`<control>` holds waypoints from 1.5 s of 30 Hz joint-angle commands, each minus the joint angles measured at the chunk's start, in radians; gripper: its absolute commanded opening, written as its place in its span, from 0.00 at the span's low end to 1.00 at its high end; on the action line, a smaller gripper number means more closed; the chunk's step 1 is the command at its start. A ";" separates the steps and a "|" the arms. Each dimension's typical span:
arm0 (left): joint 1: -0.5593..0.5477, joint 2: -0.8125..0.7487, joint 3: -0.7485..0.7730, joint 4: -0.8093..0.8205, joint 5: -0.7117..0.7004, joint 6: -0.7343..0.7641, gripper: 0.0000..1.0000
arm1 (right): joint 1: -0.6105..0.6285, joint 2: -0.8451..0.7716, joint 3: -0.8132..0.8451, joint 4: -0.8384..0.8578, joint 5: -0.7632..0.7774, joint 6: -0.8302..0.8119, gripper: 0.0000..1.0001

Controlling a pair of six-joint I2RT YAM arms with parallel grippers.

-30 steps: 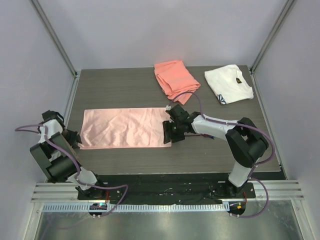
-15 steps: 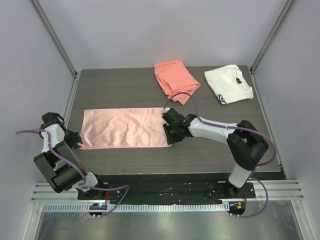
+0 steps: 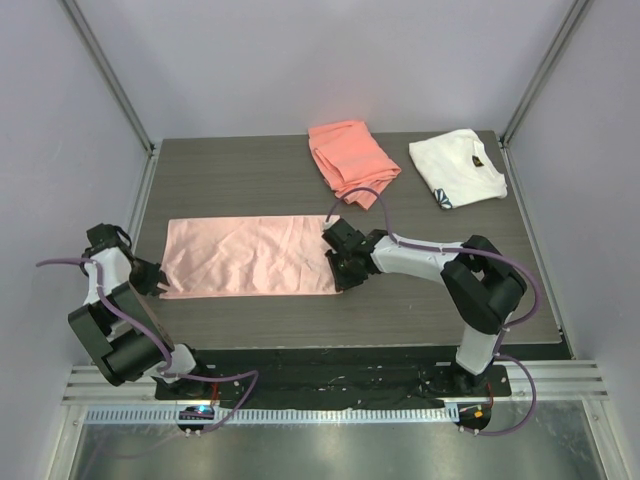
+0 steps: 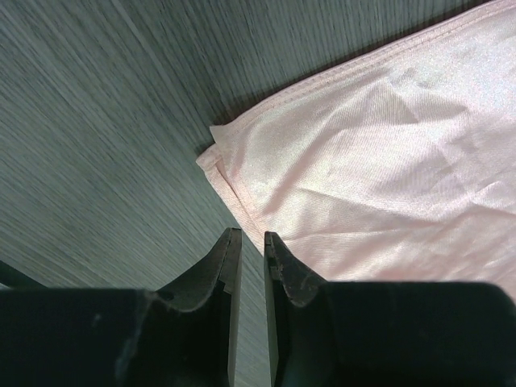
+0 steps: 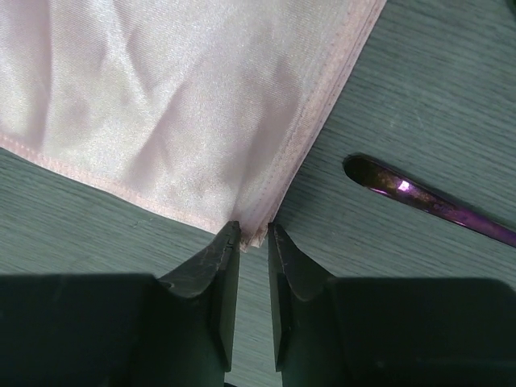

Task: Fold the napkin into a case and place the utensils inside
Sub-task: Smooth out the rectangle-folded napkin at the center of the board.

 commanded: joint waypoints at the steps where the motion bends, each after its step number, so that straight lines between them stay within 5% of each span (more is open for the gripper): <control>1: -0.005 -0.031 0.017 0.009 0.008 0.000 0.21 | 0.014 0.003 0.032 0.022 0.016 0.003 0.22; 11: -0.004 -0.014 0.016 0.012 0.005 -0.003 0.22 | 0.022 -0.013 0.081 -0.047 0.071 -0.016 0.16; 16: -0.002 -0.009 0.028 -0.002 -0.006 -0.002 0.27 | 0.023 -0.023 0.099 -0.066 0.063 -0.011 0.02; 30: -0.004 0.003 0.063 -0.057 -0.067 -0.011 0.33 | 0.005 -0.026 0.079 -0.066 0.048 -0.028 0.01; 38: 0.002 0.037 0.058 -0.085 -0.200 -0.026 0.24 | 0.000 -0.012 0.082 -0.058 0.002 -0.033 0.01; 40: 0.005 0.073 0.071 -0.057 -0.188 -0.022 0.17 | -0.003 -0.010 0.084 -0.055 -0.004 -0.033 0.01; 45: 0.005 0.126 0.098 0.000 -0.108 -0.016 0.22 | -0.001 -0.012 0.082 -0.046 -0.043 -0.024 0.01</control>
